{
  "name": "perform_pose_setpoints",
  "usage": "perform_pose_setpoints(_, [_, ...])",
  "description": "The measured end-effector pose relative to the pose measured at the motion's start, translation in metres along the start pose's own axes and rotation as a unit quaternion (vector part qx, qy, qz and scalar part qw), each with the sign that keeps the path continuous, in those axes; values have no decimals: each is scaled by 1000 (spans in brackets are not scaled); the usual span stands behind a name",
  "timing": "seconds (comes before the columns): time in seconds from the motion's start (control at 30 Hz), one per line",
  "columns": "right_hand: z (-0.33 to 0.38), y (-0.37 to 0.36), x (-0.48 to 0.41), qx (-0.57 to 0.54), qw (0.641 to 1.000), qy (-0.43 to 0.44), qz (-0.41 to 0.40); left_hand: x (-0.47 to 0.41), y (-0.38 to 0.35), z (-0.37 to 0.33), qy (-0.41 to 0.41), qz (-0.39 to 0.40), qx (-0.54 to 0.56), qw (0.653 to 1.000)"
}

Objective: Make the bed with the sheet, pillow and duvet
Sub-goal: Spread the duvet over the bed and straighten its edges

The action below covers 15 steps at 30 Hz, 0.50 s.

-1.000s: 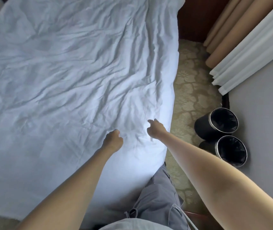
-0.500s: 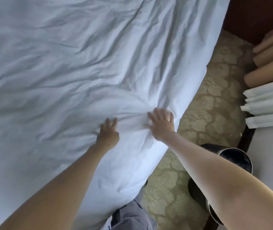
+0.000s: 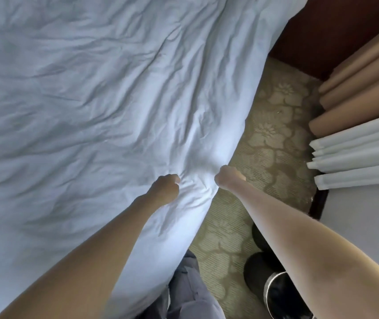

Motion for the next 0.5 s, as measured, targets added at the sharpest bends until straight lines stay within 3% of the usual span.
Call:
perform_pose_setpoints(0.13, [-23, 37, -3, -78, 993, -8, -85, 2, 14, -45, -34, -49, 20, 998])
perform_pose_setpoints(0.33, [-73, 89, -47, -127, 990, 12, -63, -23, -5, -120, -32, -39, 103, 993])
perform_pose_setpoints(0.5, [-112, 154, -104, -117, 992, 38, -28, -57, -7, -191, 64, -78, 213, 972])
Point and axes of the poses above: each hand's wrist, its own x-axis away from the middle knuckle, its own y-axis out of the back of the hand, z = x × y, the point moved 5 cm from there along -x, towards the middle knuckle, and after that the axes turned 11 degrees about y, right-handed, at the moved point
